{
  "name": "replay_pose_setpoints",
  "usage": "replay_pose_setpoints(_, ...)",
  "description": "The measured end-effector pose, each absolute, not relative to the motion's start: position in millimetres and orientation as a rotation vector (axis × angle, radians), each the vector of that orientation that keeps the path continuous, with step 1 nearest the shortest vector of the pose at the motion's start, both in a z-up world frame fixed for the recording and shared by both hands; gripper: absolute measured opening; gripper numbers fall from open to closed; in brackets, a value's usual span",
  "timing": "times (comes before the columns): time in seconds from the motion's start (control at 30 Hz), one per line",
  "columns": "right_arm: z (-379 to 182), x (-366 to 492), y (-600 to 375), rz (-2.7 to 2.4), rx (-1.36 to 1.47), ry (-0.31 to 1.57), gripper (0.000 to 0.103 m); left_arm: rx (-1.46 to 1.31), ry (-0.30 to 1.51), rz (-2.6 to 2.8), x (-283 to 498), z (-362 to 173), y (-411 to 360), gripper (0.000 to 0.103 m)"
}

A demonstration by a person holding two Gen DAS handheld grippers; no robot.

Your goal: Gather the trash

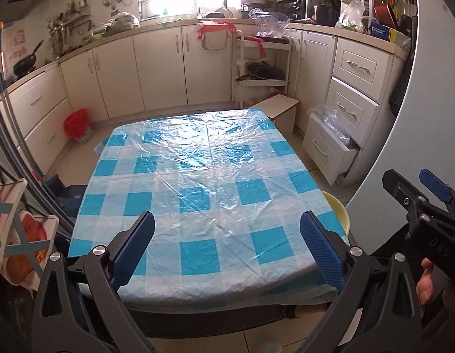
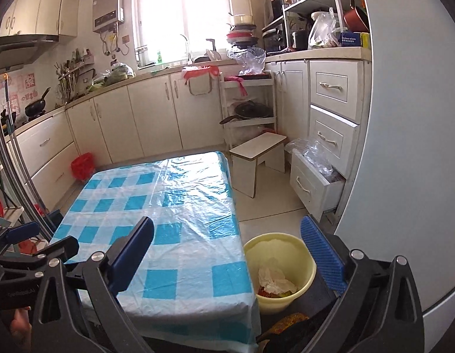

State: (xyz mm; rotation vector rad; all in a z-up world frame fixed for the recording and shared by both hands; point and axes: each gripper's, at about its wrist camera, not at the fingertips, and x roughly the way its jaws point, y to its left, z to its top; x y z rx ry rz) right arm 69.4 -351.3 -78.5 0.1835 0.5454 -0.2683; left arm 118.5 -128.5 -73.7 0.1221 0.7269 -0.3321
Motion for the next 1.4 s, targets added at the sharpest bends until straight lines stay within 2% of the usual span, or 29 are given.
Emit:
replay_pose_setpoints(0.23, -55.7, 39.4, -317.8, -0.250, 0.250, 0.612, 0.096, 0.110, 0.695, -0.302, 86.7, -51.6, -94.6, 0.095)
replay_pose_setpoints(0.53, -48.3, -5.8, -268.3, -0.215, 0.174, 0.557, 0.096, 0.092, 0.704, -0.223, 60.3, -46.5, -60.6, 0.095)
replay_pose_setpoints(0.7, -39.5, -9.7, -265.7, -0.219, 0.147, 0.501, 0.096, 0.098, 0.684, -0.195, 50.7, -41.7, -53.2, 0.095)
replay_pose_setpoints(1.4, -44.5, -12.3, -266.1, -0.215, 0.132, 0.514, 0.096, 0.119, 0.678, -0.170, 42.0, -32.8, -53.1, 0.095)
